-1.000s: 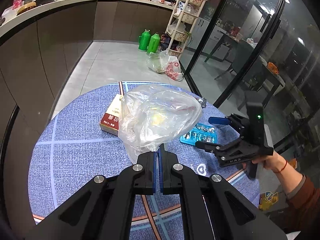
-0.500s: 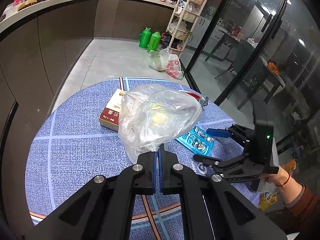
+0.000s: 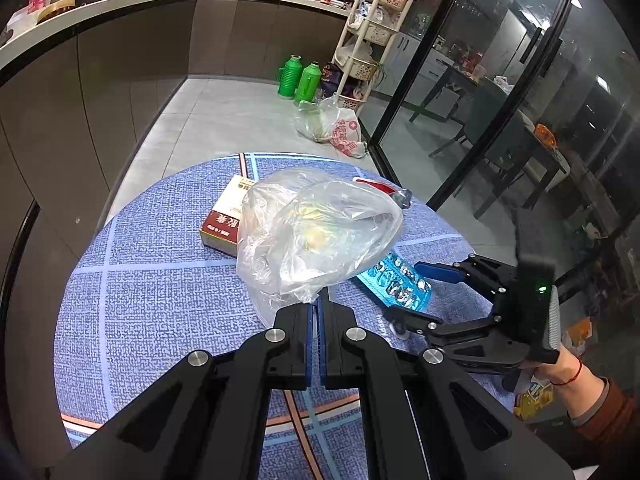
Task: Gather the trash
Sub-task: 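Grasp the clear plastic bag with the left tool while the right tool grasps the blue blister pack, then carry the plastic bag and blister pack over the white bin and open both tools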
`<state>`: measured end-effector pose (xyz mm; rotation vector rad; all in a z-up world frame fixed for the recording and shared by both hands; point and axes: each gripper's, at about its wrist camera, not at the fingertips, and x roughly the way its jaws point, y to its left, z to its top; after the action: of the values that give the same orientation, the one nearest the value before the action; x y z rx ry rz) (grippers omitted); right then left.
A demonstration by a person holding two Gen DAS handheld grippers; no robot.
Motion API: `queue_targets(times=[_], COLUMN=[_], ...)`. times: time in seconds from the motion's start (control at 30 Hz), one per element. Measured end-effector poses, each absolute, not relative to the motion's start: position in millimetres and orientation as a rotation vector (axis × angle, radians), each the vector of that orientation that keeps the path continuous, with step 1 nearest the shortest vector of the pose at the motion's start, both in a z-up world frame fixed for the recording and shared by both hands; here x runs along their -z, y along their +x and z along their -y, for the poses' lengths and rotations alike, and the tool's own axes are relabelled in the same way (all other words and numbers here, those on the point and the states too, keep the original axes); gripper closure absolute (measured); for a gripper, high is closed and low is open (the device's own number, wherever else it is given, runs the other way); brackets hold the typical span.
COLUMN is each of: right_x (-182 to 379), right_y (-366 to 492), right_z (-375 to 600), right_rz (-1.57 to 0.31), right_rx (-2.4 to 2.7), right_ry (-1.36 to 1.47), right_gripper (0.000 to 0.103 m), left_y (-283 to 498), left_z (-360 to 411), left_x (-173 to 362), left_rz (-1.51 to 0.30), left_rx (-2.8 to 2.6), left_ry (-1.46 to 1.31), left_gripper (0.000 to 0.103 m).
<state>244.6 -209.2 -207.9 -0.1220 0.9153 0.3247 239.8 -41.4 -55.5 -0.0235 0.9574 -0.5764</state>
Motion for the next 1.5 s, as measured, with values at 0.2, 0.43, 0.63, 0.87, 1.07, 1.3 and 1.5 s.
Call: queue_targets(times=[0.2, 0.43, 0.63, 0.87, 1.07, 1.3, 1.5], right_x=[175.7, 142.0, 129.5, 133.2, 155.4, 192.4, 227.5], right_y=[211.1, 155.0, 107.6, 51.4, 14.0, -12.9, -14.0], right_z=[231.2, 280.7, 341.2, 413.7, 465.3, 508.2, 524.5], right_rz=[-0.848, -0.77, -0.752, -0.732, -0.75, -0.788, -0.834], right_rx=[-0.314, -0.231, -0.108, 0.044, 0.147, 0.216, 0.223], right_ry=[-0.022, 0.055, 0.1, 0.171, 0.231, 0.311, 0.341], right_gripper=[0.037, 0.037, 0.037, 0.037, 0.037, 0.037, 0.037], left_y=[224.7, 201.4, 180.0, 162.5, 154.2, 151.5, 150.6], left_z=[53.0, 88.4, 155.0, 243.7, 318.5, 390.7, 437.9], left_x=[42.1, 22.5, 8.5, 16.6, 39.2, 76.1, 113.9], left_rz=[-0.935, -0.899, -0.888, -0.919, -0.973, -1.033, -1.089], left_rx=[0.621, 0.72, 0.87, 1.016, 1.081, 1.123, 1.118], left_ry=[-0.009, 0.024, 0.042, 0.088, 0.155, 0.245, 0.336], left_gripper=[0.101, 0.101, 0.101, 0.101, 0.101, 0.101, 0.101])
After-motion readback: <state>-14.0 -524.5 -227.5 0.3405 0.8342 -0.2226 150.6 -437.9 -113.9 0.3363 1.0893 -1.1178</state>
